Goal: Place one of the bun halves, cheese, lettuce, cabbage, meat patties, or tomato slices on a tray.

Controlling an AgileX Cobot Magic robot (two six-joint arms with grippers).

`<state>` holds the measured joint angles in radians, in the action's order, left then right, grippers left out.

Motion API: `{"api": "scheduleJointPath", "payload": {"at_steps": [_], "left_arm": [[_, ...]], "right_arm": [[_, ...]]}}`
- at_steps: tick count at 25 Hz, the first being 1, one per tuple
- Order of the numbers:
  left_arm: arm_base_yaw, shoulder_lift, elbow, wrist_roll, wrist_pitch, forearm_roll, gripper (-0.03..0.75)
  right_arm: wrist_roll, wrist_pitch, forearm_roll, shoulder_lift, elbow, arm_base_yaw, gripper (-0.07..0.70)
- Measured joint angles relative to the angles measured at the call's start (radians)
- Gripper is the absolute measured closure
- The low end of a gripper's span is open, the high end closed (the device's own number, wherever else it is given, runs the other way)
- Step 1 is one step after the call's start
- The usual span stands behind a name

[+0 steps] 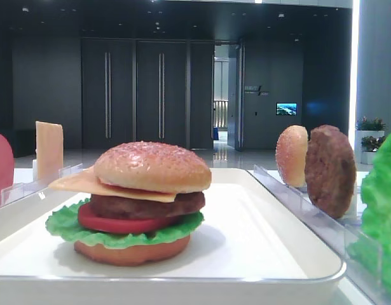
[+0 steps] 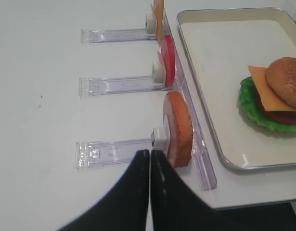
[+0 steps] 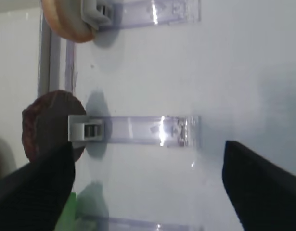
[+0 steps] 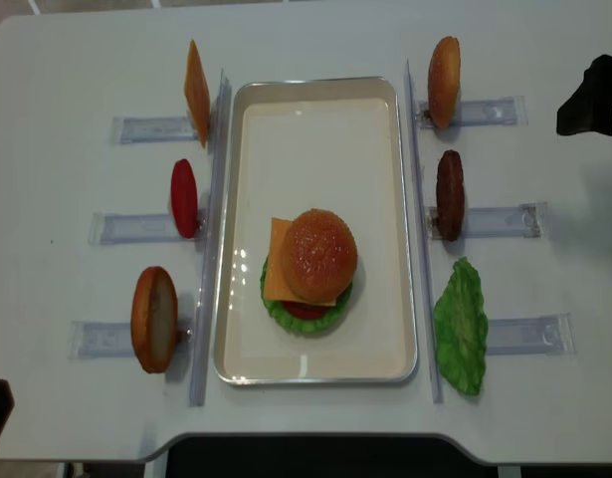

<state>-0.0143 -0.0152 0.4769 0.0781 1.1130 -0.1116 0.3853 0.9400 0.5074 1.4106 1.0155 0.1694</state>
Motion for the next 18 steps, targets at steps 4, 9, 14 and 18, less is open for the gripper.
{"api": "scheduleJointPath", "payload": {"at_steps": [4, 9, 14, 18], "left_arm": [[0.000, 0.000, 0.000, 0.000, 0.000, 0.000, 0.715], [0.000, 0.000, 0.000, 0.000, 0.000, 0.000, 0.715], [0.000, 0.000, 0.000, 0.000, 0.000, 0.000, 0.715], [0.000, 0.000, 0.000, 0.000, 0.000, 0.000, 0.715]], "right_arm": [[-0.100, 0.154, -0.102, -0.005, 0.033, 0.000, 0.052], [-0.160, 0.264, -0.171, -0.005, 0.046, 0.000, 0.072], [-0.163, 0.277, -0.201, -0.005, 0.046, 0.000, 0.073], [-0.236, 0.278, -0.286, -0.013, 0.047, 0.000, 0.073]]}}
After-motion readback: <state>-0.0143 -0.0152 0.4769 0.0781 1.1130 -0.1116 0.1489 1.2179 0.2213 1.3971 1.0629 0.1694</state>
